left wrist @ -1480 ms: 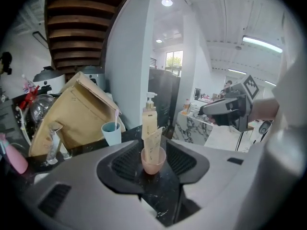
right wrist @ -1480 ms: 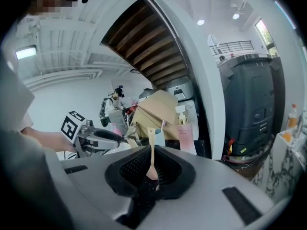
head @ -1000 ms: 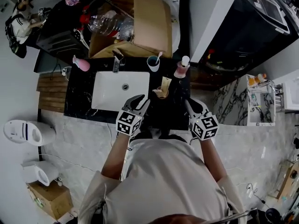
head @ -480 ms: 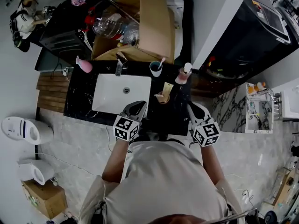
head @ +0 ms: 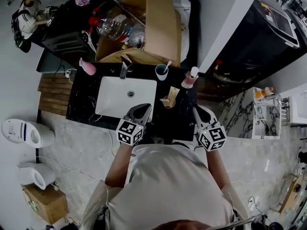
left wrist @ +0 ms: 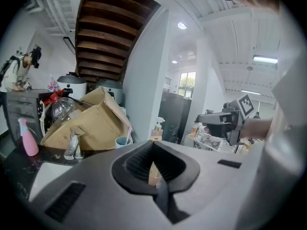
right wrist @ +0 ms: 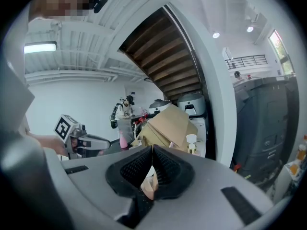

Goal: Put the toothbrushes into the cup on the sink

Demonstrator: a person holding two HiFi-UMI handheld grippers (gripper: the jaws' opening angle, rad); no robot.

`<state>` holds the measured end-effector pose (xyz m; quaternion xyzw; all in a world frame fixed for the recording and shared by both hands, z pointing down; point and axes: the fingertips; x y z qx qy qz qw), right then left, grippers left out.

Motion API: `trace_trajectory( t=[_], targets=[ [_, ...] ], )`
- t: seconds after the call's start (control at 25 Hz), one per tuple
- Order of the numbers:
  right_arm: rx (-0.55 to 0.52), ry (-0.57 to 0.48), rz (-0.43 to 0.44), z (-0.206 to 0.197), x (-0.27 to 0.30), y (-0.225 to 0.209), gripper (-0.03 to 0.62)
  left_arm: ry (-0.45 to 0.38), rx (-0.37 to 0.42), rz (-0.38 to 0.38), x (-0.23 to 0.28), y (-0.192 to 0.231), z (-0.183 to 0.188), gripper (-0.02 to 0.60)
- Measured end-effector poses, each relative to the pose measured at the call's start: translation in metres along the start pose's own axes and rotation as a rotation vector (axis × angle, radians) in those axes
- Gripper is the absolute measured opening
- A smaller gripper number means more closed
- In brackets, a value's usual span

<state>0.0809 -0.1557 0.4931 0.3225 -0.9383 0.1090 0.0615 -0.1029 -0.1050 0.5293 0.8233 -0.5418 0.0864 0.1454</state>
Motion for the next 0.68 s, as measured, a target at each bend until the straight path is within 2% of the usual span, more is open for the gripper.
trace_trajectory(
  t=[0.68],
  targets=[
    [-0.008, 0.009, 0.015, -0.0009, 0.0073, -0.0019, 0.034, -0.006, -0.012, -0.002, 0.0016, 0.0064, 0.0037, 0.008]
  ],
)
Point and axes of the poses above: the fingertips, and each gripper's own axes: x forward along the fingers, y to its left, z out of its top, and after that the axes turned 3 degrees about -y, right-handed
